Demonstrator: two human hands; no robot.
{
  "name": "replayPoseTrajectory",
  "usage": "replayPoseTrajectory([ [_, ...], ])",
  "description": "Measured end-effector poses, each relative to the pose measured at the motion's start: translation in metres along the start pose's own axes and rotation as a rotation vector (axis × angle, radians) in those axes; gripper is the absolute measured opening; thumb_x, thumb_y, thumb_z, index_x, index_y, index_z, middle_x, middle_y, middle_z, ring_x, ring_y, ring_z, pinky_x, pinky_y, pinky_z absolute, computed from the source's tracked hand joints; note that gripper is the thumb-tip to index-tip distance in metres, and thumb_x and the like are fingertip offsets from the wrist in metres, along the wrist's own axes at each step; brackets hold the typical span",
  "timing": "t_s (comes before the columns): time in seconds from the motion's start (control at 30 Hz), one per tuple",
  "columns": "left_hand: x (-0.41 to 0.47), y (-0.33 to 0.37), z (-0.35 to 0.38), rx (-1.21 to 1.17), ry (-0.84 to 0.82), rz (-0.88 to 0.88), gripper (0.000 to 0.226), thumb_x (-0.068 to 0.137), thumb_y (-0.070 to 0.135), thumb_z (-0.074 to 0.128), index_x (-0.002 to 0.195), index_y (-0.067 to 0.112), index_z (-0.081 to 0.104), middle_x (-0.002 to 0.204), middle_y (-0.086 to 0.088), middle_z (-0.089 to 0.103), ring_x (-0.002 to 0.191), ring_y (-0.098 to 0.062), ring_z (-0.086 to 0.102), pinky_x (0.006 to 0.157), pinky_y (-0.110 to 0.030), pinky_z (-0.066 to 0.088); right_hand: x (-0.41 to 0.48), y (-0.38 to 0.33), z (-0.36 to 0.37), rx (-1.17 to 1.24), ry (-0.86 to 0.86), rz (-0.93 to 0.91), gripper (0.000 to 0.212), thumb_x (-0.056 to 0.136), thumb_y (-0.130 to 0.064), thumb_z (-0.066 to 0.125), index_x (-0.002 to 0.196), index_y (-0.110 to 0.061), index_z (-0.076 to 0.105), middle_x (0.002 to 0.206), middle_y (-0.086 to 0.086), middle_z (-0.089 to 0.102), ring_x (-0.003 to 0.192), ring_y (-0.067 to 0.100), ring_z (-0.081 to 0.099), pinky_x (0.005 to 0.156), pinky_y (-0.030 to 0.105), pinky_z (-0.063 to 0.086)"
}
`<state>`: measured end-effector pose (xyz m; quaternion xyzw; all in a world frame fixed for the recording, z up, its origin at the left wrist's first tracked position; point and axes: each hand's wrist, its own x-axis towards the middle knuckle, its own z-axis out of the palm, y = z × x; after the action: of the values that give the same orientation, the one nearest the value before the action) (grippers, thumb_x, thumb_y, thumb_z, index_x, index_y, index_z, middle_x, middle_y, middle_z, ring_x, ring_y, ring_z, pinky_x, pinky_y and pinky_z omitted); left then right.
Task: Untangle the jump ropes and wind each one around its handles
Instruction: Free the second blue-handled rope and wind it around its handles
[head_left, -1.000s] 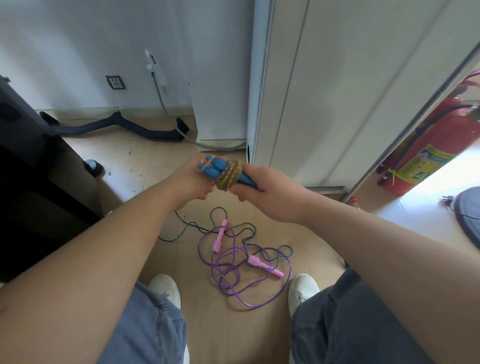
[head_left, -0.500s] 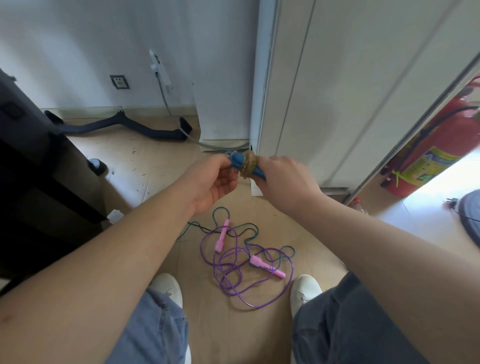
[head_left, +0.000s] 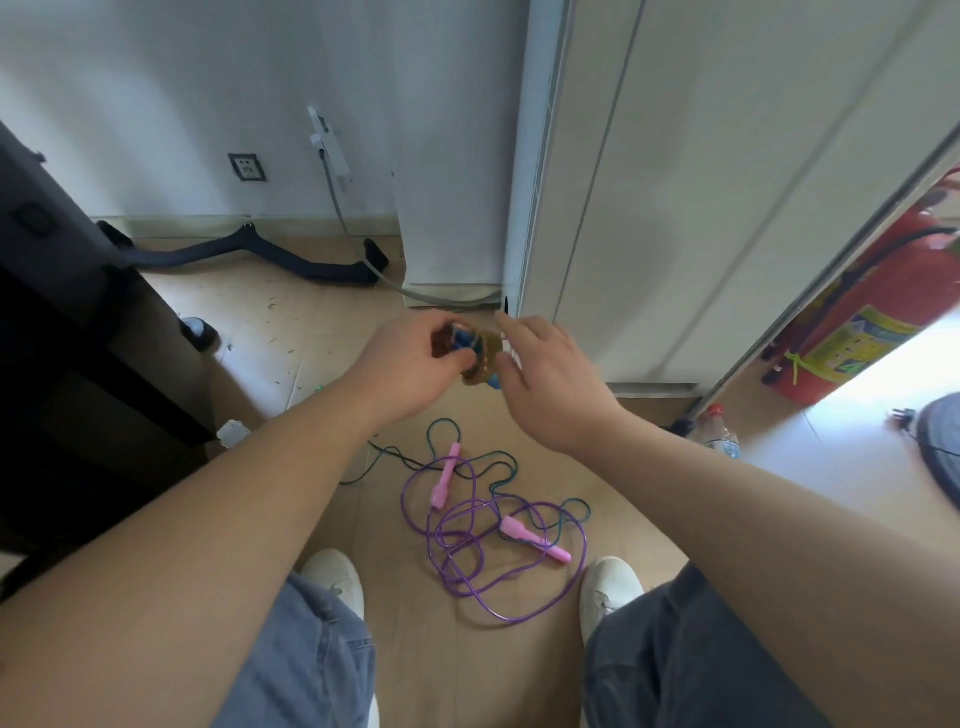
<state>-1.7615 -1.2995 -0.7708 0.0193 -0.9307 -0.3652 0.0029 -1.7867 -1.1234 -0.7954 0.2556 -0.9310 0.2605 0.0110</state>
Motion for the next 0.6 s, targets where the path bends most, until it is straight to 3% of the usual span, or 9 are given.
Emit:
replayPoseTrajectory([
  [0.07,-0.001,0.003,0.001,-0.005,-0.046,0.069,0.037,0.091,0.022,0.068,0.127,0.028,0.063,0.110,0.014,0.069,0.097,-0.001,0.063,0.087,-0.015,0.043,0.004,-0.001,-0.009,0.107,-0.035,-0.003,0.048,0.106,-0.025,0.036,0.154,-0.017,0.036,0.150,0.003,0.047,0.139,0.022,0.037,0.109,0.024,0.024],
  [0.13,-0.003,0.006,0.003,-0.029,-0.066,0.120,0.034,0.089,0.018,0.068,0.120,0.031,0.066,0.102,0.018,0.070,0.091,0.008,0.063,0.079,-0.006,0.042,0.005,-0.001,-0.014,0.156,-0.102,-0.049,0.047,0.107,-0.023,0.038,0.153,-0.017,0.039,0.149,0.001,0.049,0.137,0.019,0.041,0.109,0.021,0.026],
  [0.23,-0.004,0.006,0.006,-0.063,-0.043,0.117,0.033,0.086,0.017,0.070,0.115,0.031,0.069,0.098,0.016,0.073,0.091,0.006,0.066,0.082,-0.015,0.049,0.004,-0.003,-0.017,0.221,-0.094,-0.035,0.045,0.105,-0.024,0.047,0.149,-0.019,0.046,0.137,-0.002,0.060,0.125,0.017,0.055,0.103,0.027,0.041],
  [0.33,-0.004,0.006,0.010,-0.213,0.016,0.019,0.046,0.083,0.012,0.074,0.126,0.026,0.065,0.104,0.010,0.074,0.095,0.001,0.069,0.089,-0.022,0.054,0.002,-0.006,-0.023,0.248,-0.050,0.058,0.038,0.102,-0.029,0.054,0.139,-0.024,0.058,0.120,-0.006,0.071,0.108,0.012,0.063,0.086,0.024,0.046],
  [0.47,-0.003,0.009,0.015,-0.438,0.106,-0.112,0.048,0.078,0.008,0.079,0.121,0.023,0.065,0.106,0.004,0.074,0.095,-0.007,0.071,0.091,-0.033,0.057,0.000,-0.010,-0.029,0.386,-0.026,0.114,0.020,0.098,-0.024,0.059,0.113,-0.021,0.073,0.098,-0.004,0.076,0.093,0.008,0.066,0.086,0.031,0.054],
  [0.53,-0.005,0.012,0.017,-0.499,0.137,-0.157,0.041,0.078,0.010,0.080,0.116,0.022,0.068,0.107,0.005,0.073,0.097,-0.008,0.070,0.091,-0.033,0.057,0.001,-0.008,-0.030,0.485,0.003,0.155,0.014,0.096,-0.022,0.064,0.100,-0.028,0.076,0.094,-0.015,0.075,0.093,0.002,0.066,0.084,0.024,0.054],
  [0.6,-0.007,0.014,0.018,-0.590,0.106,-0.176,0.034,0.082,0.008,0.076,0.113,0.018,0.072,0.104,0.003,0.074,0.098,-0.012,0.070,0.094,-0.036,0.057,0.003,-0.005,-0.032,0.567,0.010,0.180,0.026,0.094,-0.020,0.068,0.079,-0.041,0.072,0.079,-0.030,0.071,0.084,-0.010,0.066,0.075,0.011,0.053],
])
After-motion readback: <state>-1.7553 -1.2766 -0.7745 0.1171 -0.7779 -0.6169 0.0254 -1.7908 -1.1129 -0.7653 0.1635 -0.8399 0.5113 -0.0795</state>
